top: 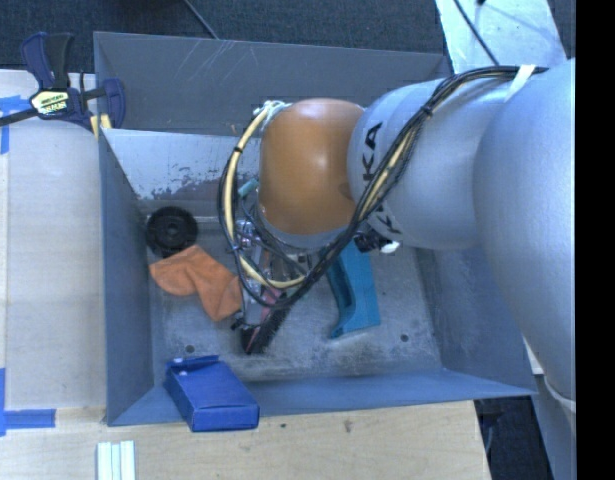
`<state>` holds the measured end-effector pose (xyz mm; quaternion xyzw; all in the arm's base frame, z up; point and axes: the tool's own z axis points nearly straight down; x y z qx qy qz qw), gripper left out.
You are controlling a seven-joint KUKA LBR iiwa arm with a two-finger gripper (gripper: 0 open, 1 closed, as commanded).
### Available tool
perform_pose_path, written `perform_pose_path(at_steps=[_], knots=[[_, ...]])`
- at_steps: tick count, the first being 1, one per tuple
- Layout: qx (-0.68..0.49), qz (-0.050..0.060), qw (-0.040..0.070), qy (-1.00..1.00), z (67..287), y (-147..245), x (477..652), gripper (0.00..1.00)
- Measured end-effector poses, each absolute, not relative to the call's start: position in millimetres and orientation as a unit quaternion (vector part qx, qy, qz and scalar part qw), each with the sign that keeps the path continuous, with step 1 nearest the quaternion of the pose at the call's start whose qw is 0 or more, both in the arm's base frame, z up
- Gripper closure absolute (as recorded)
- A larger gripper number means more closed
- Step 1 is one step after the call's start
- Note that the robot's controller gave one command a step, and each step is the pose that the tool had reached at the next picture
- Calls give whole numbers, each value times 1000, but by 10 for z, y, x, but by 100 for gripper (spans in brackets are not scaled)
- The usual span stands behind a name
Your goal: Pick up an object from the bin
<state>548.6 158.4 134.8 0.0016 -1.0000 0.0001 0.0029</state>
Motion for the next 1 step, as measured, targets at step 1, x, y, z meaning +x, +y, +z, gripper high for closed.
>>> perform_pose_path(at_steps=[1], knots=[[0,-1,-1,-1000,1396,1577,5505,0]])
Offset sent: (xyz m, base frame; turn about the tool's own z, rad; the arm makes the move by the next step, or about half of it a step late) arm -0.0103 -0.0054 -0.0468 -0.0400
